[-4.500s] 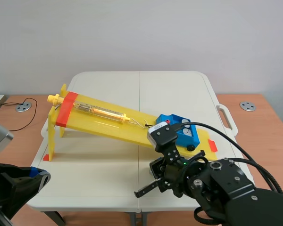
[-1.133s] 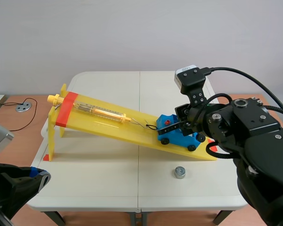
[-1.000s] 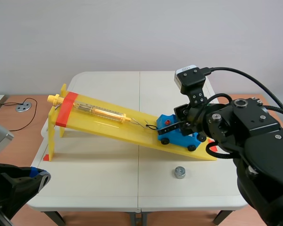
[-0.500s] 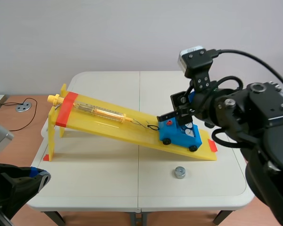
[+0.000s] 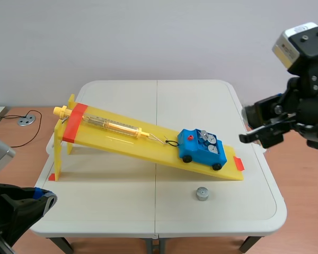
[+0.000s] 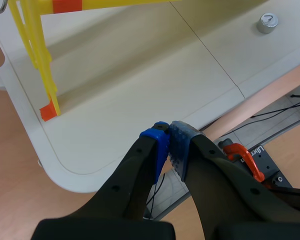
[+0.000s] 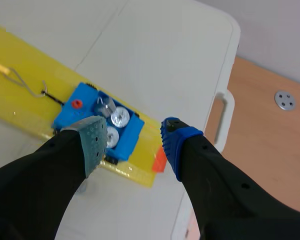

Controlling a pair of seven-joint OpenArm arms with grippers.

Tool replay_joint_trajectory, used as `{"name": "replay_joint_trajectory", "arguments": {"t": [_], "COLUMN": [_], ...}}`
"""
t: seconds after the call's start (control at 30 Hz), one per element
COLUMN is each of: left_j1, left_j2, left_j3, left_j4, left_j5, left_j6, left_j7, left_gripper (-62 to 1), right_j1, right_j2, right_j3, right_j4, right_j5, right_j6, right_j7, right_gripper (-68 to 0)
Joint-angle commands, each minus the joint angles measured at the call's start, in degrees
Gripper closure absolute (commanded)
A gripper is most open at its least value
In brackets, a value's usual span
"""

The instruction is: Place the four metal weights on the blue cart on the ramp.

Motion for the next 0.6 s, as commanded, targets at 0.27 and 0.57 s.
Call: {"name": "replay_joint_trajectory", "arguments": {"t": [0.27, 0.57], "left_j1": [-1.1, -1.1], "left_j2": [0.3, 0.3], "left_j3": [-1.0, -1.0], "left_j4": [2.8, 2.8], "left_j5": [-4.2, -4.2], "left_j6": [-0.1, -0.1], "left_j7": [-4.7, -4.7], "left_gripper": [-2.9, -2.9], "right_j1": [-5.4, -4.5], "right_j2": [5.6, 1.3], "right_j3": [5.3, -1.0], "right_j4": [3.3, -7.6], "right_j5": [5.1, -0.2], "right_j6": [3.4, 3.4], "right_j7": [5.1, 13.7], "right_gripper": [-26.2, -26.2]}}
